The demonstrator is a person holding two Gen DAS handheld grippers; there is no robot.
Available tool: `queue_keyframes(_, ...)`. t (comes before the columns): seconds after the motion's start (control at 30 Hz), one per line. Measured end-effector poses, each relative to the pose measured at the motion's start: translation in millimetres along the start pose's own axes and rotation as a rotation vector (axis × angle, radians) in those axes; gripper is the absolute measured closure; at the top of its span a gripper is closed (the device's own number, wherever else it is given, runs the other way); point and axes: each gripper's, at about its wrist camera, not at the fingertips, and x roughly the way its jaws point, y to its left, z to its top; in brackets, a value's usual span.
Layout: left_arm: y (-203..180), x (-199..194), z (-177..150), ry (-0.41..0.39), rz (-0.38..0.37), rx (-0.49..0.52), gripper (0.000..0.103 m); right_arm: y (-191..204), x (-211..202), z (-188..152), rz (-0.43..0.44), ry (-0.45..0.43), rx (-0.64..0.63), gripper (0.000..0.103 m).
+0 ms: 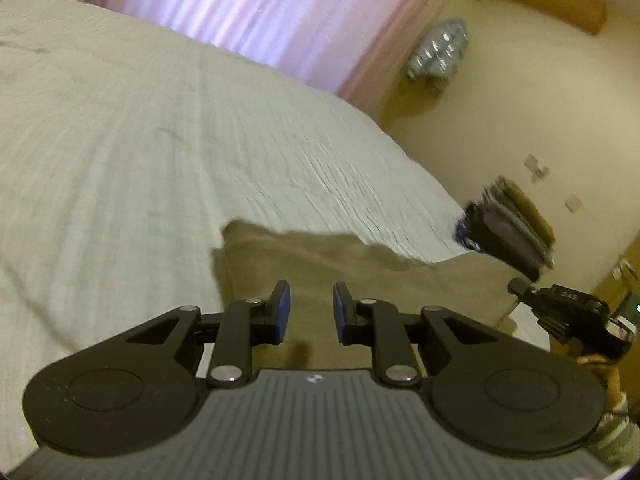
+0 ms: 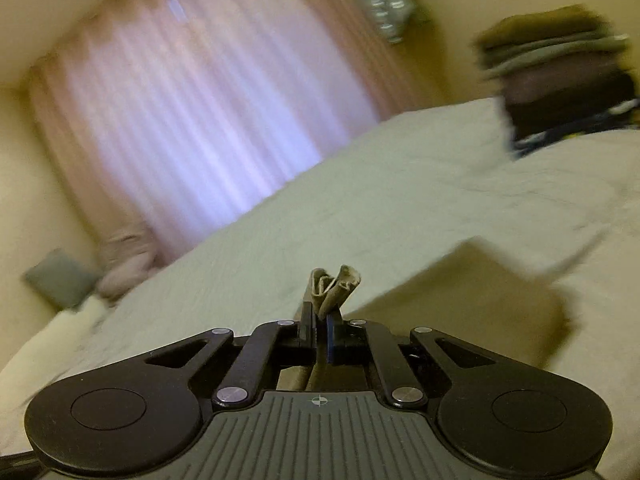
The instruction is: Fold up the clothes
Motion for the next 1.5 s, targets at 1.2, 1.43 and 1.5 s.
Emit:
queue_keyframes(1.2, -35.5, 46.3, -2.2, 0.050, 0.137, 0.122, 0.086, -39.6, 7.4, 0.4, -0.374, -0.094, -0.189, 0.024)
queue_keyframes(1.43, -34.7, 74.5, 20.1, 0.045, 0.111, 0.192, 0.088, 20.4, 57.1, -12.1, -0.112, 0.080, -0.461, 0.063)
queue_keyframes(1.5, -27.8, 94.4, 23.8, 0.073, 0.126, 0.204, 0.089, 26.9, 83.6, -19.5, -0.103, 0.152, -0.503, 0.063)
